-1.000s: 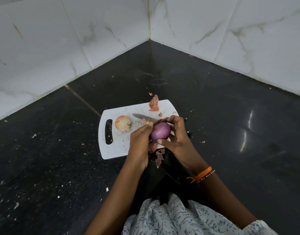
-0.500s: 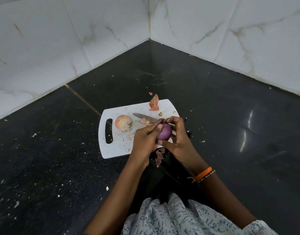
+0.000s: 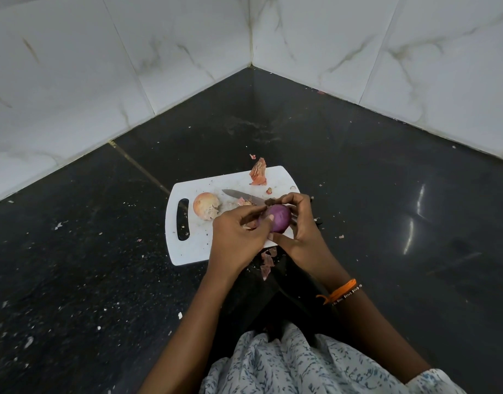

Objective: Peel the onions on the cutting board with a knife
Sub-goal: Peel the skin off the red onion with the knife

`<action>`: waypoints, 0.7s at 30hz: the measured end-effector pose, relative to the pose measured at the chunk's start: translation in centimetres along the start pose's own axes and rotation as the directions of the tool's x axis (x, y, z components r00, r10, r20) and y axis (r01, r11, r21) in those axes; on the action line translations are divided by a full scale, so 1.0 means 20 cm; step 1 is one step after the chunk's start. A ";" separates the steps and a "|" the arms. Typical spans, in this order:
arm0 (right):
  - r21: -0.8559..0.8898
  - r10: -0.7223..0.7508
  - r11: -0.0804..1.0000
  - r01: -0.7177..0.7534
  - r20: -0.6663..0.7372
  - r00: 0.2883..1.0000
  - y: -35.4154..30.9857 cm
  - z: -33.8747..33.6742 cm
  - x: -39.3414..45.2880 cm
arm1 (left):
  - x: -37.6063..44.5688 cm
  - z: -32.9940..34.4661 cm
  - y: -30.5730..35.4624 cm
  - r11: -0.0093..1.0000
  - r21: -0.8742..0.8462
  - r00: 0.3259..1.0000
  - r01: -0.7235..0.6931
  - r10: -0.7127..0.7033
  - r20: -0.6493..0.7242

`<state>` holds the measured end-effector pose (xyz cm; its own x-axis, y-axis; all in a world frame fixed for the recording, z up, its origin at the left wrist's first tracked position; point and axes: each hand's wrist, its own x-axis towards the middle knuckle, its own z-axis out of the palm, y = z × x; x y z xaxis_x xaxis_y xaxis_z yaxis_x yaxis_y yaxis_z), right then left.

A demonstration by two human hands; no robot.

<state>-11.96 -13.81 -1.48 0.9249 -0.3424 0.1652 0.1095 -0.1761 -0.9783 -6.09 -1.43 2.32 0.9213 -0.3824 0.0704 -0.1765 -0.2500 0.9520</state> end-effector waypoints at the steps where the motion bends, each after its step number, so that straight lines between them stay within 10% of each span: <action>1: -0.006 -0.006 1.000 0.006 0.001 1.000 0.00 0.00 0.00 | 0.00 0.00 0.00 1.000 0.023 1.000 -0.018 0.018 0.000; 21: -0.052 0.010 0.999 -0.009 0.016 1.000 0.01 -0.01 0.00 | 0.02 -0.02 -0.02 0.987 -0.124 0.993 0.107 -0.111 -0.027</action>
<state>-12.00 -14.11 -1.73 0.9318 -0.3290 0.1536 0.0822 -0.2209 -0.9718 -5.56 -1.19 2.09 0.9442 -0.3283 -0.0276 -0.0329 -0.1773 0.9836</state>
